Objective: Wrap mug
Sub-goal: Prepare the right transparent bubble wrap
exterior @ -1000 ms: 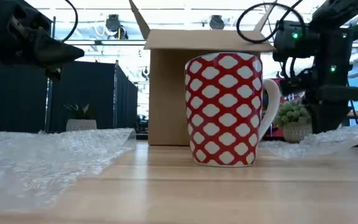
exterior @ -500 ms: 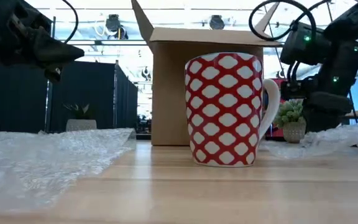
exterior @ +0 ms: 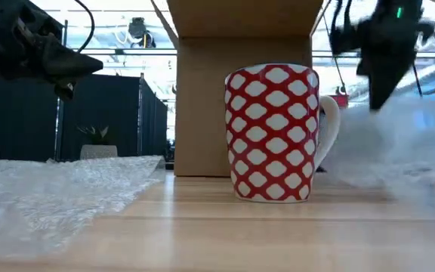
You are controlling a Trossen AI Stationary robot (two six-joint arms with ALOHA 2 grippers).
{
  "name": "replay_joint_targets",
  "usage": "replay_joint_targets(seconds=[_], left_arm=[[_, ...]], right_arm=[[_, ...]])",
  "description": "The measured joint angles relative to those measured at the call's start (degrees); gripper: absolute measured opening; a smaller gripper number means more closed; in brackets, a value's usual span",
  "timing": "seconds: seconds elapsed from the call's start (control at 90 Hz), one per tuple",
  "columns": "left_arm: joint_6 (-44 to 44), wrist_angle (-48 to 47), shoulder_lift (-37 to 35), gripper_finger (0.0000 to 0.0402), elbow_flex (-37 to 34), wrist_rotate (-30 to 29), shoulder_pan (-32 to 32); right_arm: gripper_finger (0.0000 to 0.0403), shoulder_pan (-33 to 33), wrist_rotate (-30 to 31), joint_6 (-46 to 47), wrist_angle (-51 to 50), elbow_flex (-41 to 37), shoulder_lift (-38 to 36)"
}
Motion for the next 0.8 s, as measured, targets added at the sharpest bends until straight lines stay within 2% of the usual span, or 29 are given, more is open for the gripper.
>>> replay_joint_targets(seconds=[0.111, 0.256, 0.411, 0.533, 0.656, 0.8], left_arm=[[0.0, 0.0, 0.0, 0.0, 0.0, 0.0, 0.0], [0.0, 0.0, 0.0, 0.0, 0.0, 0.0, 0.0], [0.0, 0.0, 0.0, 0.0, 0.0, -0.2, 0.0], [0.0, 0.0, 0.0, 0.0, 0.0, -0.4, 0.0], [0.0, 0.0, 0.0, 0.0, 0.0, -0.9, 0.0], [0.0, 0.0, 0.0, 0.0, 0.0, -0.9, 0.0]], right_arm=[[0.0, 6.3, -1.5, 7.7, -4.3, 5.6, 0.0], [0.0, 16.1, -1.3, 18.3, -3.7, 12.0, 0.0], [0.0, 27.5, -2.0, 35.7, 3.6, 13.4, 0.2], [0.0, 37.7, -2.8, 49.4, 10.1, 13.4, 3.2], [0.0, 44.9, -1.5, 58.4, 16.4, 13.4, 8.2], [0.0, 48.8, -1.1, 63.8, 25.2, 13.4, 16.1]])
